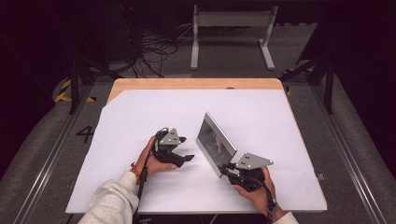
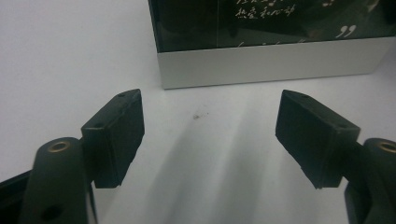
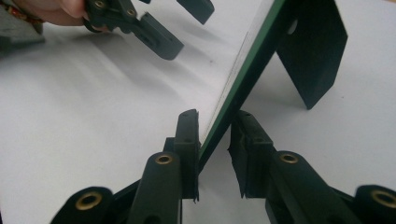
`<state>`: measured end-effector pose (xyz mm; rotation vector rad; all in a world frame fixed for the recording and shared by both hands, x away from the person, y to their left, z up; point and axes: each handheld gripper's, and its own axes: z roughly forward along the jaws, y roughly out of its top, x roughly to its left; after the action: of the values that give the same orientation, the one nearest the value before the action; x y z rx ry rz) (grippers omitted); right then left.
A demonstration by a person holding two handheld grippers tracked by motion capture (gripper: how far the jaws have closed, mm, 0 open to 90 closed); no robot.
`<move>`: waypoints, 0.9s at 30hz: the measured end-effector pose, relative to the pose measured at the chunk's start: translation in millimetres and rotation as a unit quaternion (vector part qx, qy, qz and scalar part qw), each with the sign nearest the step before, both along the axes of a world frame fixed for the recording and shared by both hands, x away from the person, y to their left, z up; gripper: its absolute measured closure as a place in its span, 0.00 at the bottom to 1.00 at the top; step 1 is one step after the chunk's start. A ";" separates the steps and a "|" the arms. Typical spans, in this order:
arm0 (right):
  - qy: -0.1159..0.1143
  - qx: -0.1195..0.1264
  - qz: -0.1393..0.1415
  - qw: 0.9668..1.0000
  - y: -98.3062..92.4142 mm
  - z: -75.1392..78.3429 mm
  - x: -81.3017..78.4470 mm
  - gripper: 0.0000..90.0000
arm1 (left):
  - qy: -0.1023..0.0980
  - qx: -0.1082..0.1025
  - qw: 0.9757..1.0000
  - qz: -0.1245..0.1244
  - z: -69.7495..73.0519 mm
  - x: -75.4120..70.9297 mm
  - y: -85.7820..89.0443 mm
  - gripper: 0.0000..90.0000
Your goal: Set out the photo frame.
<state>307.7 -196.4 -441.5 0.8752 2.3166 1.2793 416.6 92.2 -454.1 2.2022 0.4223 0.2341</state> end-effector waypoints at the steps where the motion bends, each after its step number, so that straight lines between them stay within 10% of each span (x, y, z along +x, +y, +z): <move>1: -0.004 0.002 -0.002 1.000 0.0 0.6 -1.2 0.82 | 0.003 -0.001 1.000 0.000 -0.7 2.4 -1.8 0.27; 27: -0.002 0.013 0.009 1.000 -17.2 3.3 2.8 0.88 | 0.019 -0.004 0.999 -0.033 -2.0 16.9 -40.4 0.22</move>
<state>310.5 -213.6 -438.2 0.8607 2.3149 1.3190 433.5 51.8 -456.1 2.2116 0.3692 0.1556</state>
